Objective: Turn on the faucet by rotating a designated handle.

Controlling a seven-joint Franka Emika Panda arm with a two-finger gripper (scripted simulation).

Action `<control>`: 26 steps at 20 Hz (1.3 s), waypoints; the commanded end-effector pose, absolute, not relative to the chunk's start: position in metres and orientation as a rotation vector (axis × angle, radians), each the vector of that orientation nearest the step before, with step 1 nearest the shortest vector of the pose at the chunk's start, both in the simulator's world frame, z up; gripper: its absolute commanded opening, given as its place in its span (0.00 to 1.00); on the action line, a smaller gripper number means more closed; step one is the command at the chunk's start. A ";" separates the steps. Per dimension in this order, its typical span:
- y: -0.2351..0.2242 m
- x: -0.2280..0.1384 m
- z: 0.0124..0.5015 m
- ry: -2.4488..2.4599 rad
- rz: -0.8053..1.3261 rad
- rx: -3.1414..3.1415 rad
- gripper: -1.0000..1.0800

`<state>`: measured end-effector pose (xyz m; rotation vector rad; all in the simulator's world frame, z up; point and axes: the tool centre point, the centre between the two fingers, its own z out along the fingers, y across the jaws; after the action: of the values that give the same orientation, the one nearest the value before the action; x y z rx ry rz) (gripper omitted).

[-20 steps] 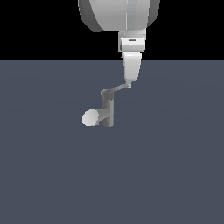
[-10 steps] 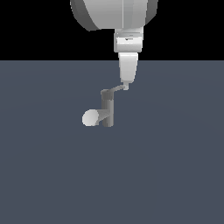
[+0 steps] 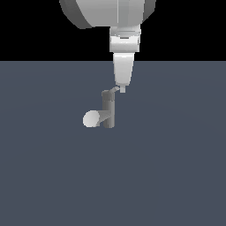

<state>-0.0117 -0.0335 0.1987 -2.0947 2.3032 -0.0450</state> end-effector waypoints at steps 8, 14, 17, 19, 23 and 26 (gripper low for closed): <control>-0.003 -0.024 0.191 2.308 -0.020 -2.106 0.00; 0.036 -0.029 0.185 2.308 -0.007 -2.123 0.00; 0.056 -0.032 0.182 2.308 0.000 -2.131 0.00; 0.022 -0.022 0.195 2.346 -0.027 -2.055 0.00; 0.039 -0.013 0.192 2.339 -0.022 -2.070 0.00; 0.051 -0.007 0.191 2.333 -0.018 -2.082 0.00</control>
<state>-0.0101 0.0265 0.1961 -2.0401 2.3681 -0.0271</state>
